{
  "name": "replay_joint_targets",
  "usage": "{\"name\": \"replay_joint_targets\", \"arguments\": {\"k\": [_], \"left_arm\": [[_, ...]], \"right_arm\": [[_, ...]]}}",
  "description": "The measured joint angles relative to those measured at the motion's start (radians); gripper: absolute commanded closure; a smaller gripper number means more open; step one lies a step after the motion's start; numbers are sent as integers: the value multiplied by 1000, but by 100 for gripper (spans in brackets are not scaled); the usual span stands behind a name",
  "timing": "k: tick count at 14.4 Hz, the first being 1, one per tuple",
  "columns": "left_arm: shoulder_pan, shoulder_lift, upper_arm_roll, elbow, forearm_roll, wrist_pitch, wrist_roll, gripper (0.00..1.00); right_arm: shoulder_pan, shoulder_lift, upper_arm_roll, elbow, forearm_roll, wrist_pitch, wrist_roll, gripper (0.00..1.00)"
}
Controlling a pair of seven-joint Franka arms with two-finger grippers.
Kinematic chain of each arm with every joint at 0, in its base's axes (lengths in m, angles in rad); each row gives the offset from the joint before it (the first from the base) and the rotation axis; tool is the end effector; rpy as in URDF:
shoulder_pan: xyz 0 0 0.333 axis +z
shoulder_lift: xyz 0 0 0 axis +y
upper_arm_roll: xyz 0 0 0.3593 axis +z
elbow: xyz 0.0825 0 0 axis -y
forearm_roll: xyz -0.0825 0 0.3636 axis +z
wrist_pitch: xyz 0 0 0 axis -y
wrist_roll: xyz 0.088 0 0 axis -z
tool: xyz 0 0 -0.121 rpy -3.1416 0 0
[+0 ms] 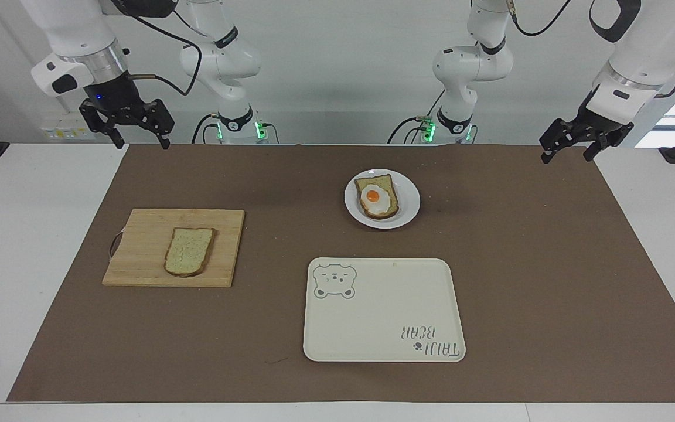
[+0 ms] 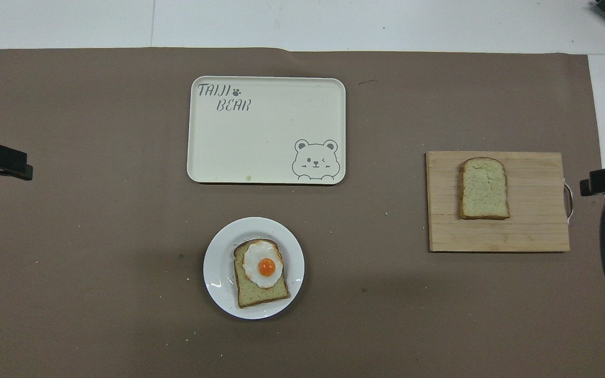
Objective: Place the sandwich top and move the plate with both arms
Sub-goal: 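Reach the right gripper to the bread slice on the cutting board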
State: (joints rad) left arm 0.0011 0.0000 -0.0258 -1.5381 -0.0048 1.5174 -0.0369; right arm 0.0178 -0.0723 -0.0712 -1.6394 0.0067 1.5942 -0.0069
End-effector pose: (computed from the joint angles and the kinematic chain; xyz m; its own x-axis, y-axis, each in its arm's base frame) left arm 0.5285 -0.0137 0.6638 0.9997 0.0119 -0.0209 0.0120 -0.9999 0.0040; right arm 0.5102 -0.0281 0.6625 0.9986 -0.0466 0.0270 -0.0463 -0.9989 -0.0116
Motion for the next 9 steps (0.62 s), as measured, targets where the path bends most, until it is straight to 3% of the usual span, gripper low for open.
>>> {"name": "replay_joint_targets", "arguments": {"k": [9], "left_arm": [[0,0,0,0,0,0,0,0]], "right_arm": [[-38,61,-2,-157,2,215,-101,0]]}}
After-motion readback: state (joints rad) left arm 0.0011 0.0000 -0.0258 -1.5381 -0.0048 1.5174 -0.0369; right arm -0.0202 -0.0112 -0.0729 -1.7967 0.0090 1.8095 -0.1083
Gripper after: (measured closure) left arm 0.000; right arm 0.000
